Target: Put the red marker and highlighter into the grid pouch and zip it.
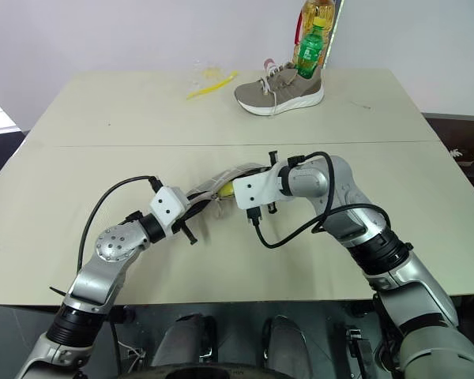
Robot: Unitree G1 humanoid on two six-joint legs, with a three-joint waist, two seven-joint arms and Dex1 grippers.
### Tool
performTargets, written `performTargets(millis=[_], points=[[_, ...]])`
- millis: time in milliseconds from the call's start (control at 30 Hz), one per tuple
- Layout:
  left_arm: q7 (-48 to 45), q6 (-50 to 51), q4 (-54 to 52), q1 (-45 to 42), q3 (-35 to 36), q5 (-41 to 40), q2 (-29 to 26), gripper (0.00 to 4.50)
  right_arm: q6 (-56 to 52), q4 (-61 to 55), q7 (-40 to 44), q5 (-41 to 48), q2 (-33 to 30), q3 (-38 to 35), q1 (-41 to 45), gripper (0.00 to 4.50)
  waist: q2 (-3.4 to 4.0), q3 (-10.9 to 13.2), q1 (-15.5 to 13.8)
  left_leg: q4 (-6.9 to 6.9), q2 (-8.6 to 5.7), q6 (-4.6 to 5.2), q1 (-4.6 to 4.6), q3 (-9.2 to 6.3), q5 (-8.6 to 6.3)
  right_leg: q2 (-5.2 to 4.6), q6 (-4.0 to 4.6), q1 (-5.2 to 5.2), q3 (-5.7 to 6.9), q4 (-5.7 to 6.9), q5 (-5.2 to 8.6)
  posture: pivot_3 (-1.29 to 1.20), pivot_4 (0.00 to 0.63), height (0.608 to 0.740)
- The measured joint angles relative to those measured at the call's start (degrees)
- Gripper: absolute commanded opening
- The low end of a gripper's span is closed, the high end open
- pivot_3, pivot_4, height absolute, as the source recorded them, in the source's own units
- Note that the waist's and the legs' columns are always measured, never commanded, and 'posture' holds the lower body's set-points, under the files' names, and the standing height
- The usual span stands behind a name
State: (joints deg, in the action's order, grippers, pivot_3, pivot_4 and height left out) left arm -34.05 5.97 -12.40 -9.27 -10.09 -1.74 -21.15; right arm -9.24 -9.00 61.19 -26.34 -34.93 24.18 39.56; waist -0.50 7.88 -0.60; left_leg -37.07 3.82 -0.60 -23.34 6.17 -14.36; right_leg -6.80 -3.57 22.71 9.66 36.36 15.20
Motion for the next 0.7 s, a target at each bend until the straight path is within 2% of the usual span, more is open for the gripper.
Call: performTargets(millis=[33, 100, 267, 467, 700], points=[[0.02, 0.0, 0.0, 0.0, 0.0, 0.0, 0.01, 0.0, -0.03, 0.0, 0.0, 0.0, 0.06, 0.0, 0.0, 0.81, 0.0, 0.0, 0.01, 0.0, 0.0, 0.0, 0.0, 0.0, 0.0, 0.0, 0.0, 0.0, 0.0, 0.0, 0.0, 0.0, 0.15, 0.702], [0.08, 0.0, 0.0, 0.01, 0.0, 0.0, 0.01, 0.0, -0.03, 0.0, 0.0, 0.01, 0.09, -0.04, 0.0, 1.89, 0.0, 0.0, 0.01, 0.0, 0.0, 0.0, 0.0, 0.0, 0.0, 0.0, 0.0, 0.0, 0.0, 0.0, 0.0, 0.0, 0.15, 0.702], [-0.04, -0.19, -0.25, -0.05, -0.77, -0.06, 0.62, 0.0, 1.79, -0.17, -0.17, 1.65, 0.75, -0.21, 0.07, 4.25, 0.0, 0.0, -0.02, 0.0, 0.0, 0.0, 0.0, 0.0, 0.0, 0.0, 0.0, 0.0, 0.0, 0.0, 0.0, 0.0, 0.15, 0.702], [0.0, -0.22, -0.35, -0.1, 0.4, -0.82, 0.32, 0.0, 2.02, 0.2, 1.38, 9.77, -1.21, -6.07, 1.4, 4.25, 0.0, 0.0, 0.03, 0.0, 0.01, 0.0, 0.01, -0.02, 0.0, 0.01, 0.0, -0.01, 0.0, 0.0, 0.0, 0.0, 0.15, 0.702], [0.09, 1.02, -0.19, -0.58, 2.29, -3.68, 0.69, 0.0, -3.79, 0.02, 3.66, 20.39, -2.32, -12.61, 2.06, 4.25, 0.0, 0.0, 0.01, 0.0, 0.02, 0.01, 0.01, -0.02, 0.0, 0.0, 0.01, -0.01, 0.0, 0.0, 0.0, 0.0, 0.15, 0.702]])
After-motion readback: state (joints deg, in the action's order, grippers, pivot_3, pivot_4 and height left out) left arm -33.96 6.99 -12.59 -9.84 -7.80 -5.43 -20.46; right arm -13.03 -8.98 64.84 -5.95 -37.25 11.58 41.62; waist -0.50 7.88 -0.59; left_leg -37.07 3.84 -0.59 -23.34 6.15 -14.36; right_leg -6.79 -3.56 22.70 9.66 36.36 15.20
